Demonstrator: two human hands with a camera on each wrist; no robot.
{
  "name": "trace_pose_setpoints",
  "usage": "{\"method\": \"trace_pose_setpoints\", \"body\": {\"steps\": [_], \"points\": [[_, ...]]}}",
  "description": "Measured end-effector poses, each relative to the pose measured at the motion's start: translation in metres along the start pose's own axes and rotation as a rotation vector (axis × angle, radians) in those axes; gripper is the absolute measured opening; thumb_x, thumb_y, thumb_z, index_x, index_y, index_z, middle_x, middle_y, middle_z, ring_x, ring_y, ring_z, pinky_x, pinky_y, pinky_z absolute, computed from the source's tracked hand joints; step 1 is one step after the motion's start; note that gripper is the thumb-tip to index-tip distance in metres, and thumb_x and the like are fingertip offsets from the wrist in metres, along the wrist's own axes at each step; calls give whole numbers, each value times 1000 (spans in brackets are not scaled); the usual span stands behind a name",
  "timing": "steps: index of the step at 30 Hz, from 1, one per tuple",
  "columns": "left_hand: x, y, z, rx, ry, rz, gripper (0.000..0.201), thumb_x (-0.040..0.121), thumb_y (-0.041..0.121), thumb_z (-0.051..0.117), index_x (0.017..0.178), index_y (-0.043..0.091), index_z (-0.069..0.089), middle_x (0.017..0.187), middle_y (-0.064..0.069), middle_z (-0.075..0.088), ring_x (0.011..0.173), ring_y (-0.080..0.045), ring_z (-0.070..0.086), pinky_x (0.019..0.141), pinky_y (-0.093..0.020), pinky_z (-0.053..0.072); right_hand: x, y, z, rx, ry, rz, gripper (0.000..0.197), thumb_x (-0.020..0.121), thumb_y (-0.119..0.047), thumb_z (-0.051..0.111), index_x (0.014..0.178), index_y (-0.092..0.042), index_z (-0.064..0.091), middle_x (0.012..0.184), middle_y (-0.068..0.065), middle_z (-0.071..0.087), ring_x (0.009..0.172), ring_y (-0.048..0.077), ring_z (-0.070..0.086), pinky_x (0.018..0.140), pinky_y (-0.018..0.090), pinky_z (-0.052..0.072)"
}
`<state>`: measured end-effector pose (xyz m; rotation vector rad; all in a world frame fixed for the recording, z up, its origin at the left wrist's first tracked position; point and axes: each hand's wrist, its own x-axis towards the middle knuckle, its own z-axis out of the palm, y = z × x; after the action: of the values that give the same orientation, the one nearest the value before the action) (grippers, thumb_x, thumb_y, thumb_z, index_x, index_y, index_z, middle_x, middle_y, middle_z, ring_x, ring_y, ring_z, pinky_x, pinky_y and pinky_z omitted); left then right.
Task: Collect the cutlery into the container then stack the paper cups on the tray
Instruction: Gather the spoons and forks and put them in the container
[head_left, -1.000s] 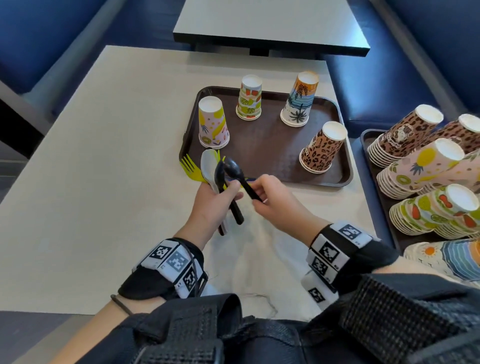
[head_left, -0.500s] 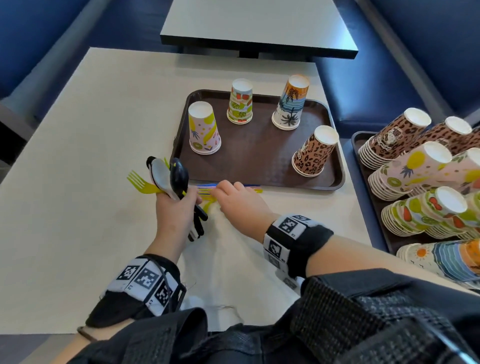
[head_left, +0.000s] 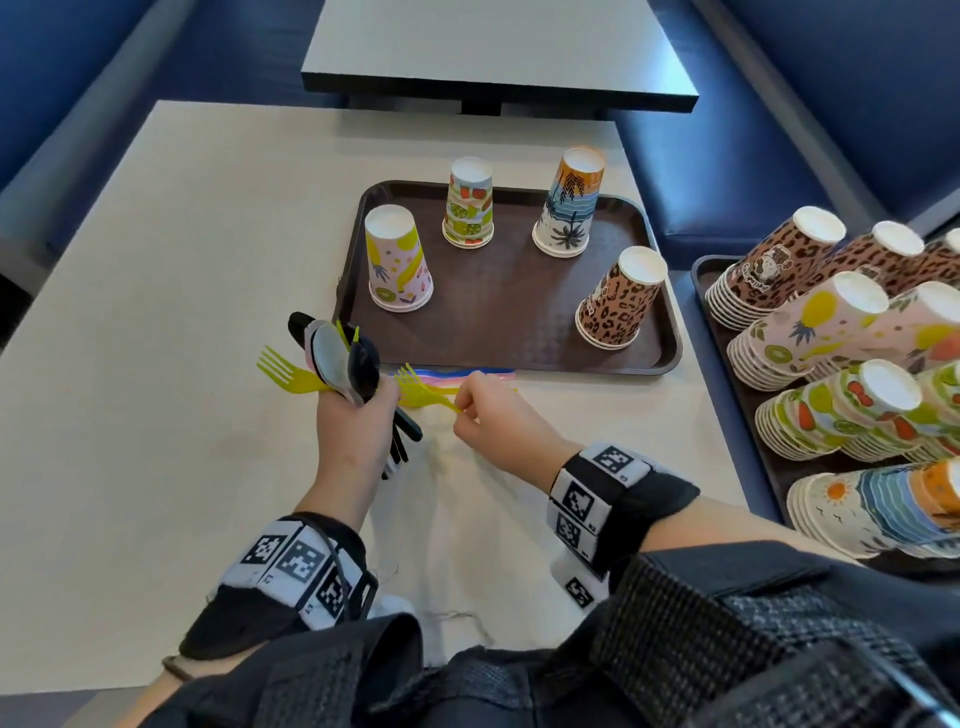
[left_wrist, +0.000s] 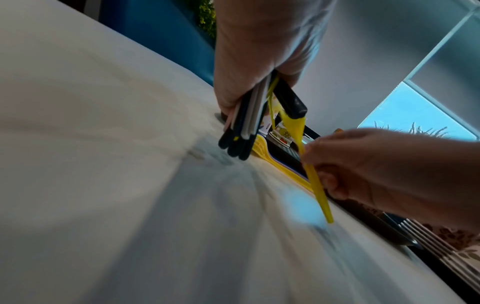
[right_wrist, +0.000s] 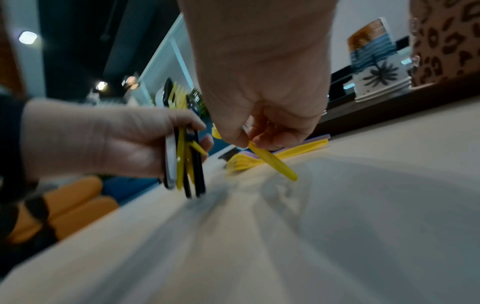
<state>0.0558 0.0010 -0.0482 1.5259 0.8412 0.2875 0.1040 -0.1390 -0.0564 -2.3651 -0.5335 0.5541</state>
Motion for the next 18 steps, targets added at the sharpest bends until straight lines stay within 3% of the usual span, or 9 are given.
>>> {"method": "trace_pose_setpoints", "body": {"steps": [2,4,7,10,12,13,14,16,18], "points": [[-2,2,0,-4,-35,37,8,85,10,59,79,8,55,63,-4,50,40,0,46,39,-13,39,2,-7,0,136,47,15,8,87,-11,51,95,-10,50,97,13,57,83,28,56,73,33,46],[-2,3,0,-2,-94,54,6,84,9,61,78,11,59,67,0,57,56,-4,54,55,-18,47,3,-18,2,229,72,-5,7,89,-12,54,95,-10,54,89,3,56,70,15,52,60,15,42],[-3,4,-3,7,-175,87,19,86,7,60,77,23,67,75,9,68,67,0,64,65,-19,53,4,-33,5,276,71,-71,7,90,-13,58,92,-8,61,83,-4,58,71,9,50,59,4,38],[-1,8,-9,49,-154,98,21,86,7,58,78,23,67,79,4,69,74,-6,65,73,-25,52,8,-36,7,178,65,-119,8,93,-16,54,92,-11,60,100,5,60,83,18,54,71,21,43],[2,9,-14,42,-127,73,19,86,5,58,78,18,69,79,1,70,76,-11,67,81,-30,54,13,-31,10,-31,42,-134,15,94,-14,50,107,-9,55,114,12,52,92,29,57,79,38,46],[4,9,-18,35,-129,66,12,84,7,61,82,14,70,81,-2,71,78,-12,67,84,-33,54,16,-28,12,-158,10,-127,23,93,-11,48,115,-8,50,121,13,48,93,33,58,76,41,48],[5,9,-21,37,-131,70,9,81,12,65,87,10,70,84,-5,72,80,-14,68,86,-35,54,18,-23,13,-277,-19,-119,31,92,-7,46,123,-9,45,126,13,45,93,36,59,71,40,48],[6,7,-27,56,-146,77,31,70,25,69,95,6,70,94,-10,73,85,-18,67,87,-38,54,21,-16,16,-446,-43,-128,45,89,-1,45,132,-10,38,131,12,42,95,37,60,61,37,42],[6,5,-31,83,-154,81,34,68,27,70,94,5,71,94,-12,73,83,-18,66,85,-37,53,20,-11,17,-539,-29,-148,53,87,3,47,136,-11,34,130,11,43,94,36,61,57,35,35]]}}
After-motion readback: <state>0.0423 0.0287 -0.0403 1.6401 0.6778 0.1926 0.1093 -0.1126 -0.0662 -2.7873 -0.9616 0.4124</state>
